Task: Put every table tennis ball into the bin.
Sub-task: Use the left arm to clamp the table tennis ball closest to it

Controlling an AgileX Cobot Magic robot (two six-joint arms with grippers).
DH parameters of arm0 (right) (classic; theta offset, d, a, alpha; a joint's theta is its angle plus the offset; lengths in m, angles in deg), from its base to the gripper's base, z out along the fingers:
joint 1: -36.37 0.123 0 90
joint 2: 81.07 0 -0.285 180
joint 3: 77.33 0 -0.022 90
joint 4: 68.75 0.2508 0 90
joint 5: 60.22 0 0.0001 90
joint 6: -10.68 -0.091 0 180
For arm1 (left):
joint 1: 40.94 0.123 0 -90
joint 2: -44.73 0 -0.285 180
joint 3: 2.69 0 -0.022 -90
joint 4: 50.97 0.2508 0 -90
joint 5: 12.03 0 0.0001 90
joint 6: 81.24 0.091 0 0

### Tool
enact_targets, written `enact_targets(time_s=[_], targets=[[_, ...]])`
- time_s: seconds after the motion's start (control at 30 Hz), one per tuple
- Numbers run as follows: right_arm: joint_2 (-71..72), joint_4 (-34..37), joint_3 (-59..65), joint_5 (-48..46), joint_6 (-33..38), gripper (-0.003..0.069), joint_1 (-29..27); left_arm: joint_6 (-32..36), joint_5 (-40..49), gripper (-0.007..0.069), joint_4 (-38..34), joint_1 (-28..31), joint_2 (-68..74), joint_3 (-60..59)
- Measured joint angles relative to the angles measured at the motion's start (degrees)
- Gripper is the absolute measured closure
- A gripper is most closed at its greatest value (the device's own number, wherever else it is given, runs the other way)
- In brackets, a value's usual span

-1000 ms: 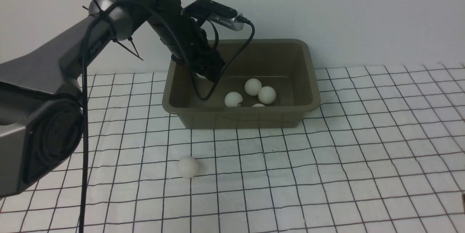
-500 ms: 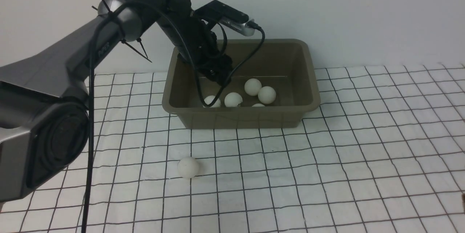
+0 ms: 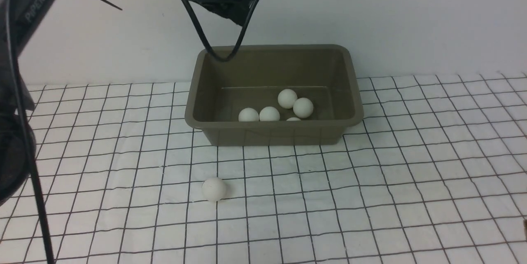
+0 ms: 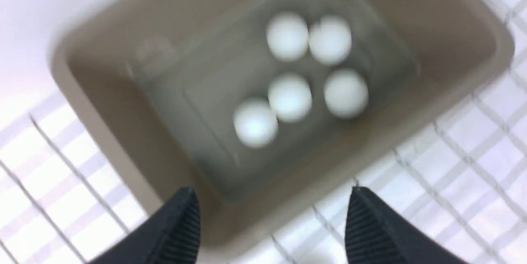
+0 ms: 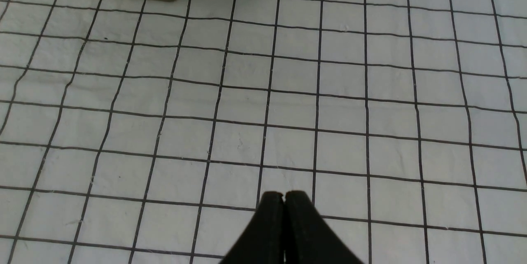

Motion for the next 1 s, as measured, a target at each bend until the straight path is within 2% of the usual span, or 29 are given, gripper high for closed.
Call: enact_targets(time_s=[0.23, 0.33, 0.43, 0.6, 1.0], targets=[[0.00, 0.00, 0.00, -0.13, 0.00, 0.0675, 0.00, -0.07, 0.05, 0.0199, 1.30, 0.00, -10.91, -28.49], [0.00, 0.00, 0.00, 0.16, 0.00, 0.0675, 0.00, -0.07, -0.27, 0.0199, 1.30, 0.00, -12.83, -36.87], [0.00, 0.00, 0.00, 0.41, 0.00, 0.0675, 0.00, -0.07, -4.68, 0.0199, 1.30, 0.00, -12.66, -43.66], [0.00, 0.00, 0.00, 0.47, 0.00, 0.0675, 0.00, 0.63, -12.78, 0.0199, -1.17, 0.00, -10.56, -47.50], [0.00, 0.05, 0.00, 0.47, 0.00, 0.0675, 0.00, 9.20, -16.84, 0.0199, -8.25, 0.00, -7.36, -47.71]])
